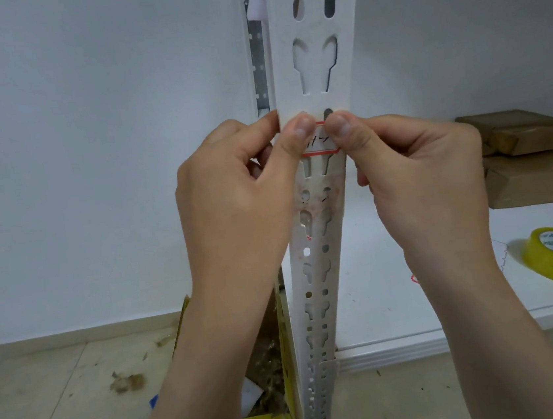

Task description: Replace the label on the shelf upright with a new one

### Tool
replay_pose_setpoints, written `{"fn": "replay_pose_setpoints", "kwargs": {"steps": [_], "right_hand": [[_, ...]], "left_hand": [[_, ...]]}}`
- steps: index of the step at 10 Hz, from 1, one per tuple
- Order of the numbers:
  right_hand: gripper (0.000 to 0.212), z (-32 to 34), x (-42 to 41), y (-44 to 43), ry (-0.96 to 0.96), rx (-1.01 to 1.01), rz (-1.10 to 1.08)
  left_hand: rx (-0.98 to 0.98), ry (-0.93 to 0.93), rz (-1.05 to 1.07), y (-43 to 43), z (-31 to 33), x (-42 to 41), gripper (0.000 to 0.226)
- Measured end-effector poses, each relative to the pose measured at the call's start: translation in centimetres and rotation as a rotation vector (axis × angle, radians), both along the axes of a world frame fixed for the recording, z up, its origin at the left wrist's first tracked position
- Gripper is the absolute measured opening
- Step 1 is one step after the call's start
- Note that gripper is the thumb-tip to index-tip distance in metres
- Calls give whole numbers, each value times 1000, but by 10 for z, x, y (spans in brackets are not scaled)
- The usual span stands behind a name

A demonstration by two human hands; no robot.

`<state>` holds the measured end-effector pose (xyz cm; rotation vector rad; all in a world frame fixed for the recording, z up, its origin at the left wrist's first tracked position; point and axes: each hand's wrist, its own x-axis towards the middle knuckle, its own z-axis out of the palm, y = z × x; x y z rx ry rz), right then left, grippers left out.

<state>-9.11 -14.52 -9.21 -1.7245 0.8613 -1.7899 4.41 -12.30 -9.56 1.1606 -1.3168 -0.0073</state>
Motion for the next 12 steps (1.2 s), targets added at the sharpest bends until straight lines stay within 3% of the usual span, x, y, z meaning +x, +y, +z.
{"fn": "replay_pose_setpoints", "kwargs": {"steps": [3, 5, 8, 9, 11, 12], "right_hand": [[22, -1, -11, -5, 156, -90, 16], [30, -6, -3, -5, 80, -47, -11], [24, -7, -15, -9, 92, 25, 110], [22, -6, -16, -7, 79, 58, 98], [16, 16, -24, 14, 324, 112, -82], [24, 43, -46, 39, 237, 125, -129]], "left_hand": [[26, -105, -120, -1, 2, 19, 23], [22, -195, -86, -3, 1, 23, 34], [60, -146, -204, -3, 1, 29, 24], [99, -197, -183, 1, 6, 29, 27], [308, -224, -143, 14, 27, 30, 36], [341, -215, -123, 42, 50, 35, 29]]}}
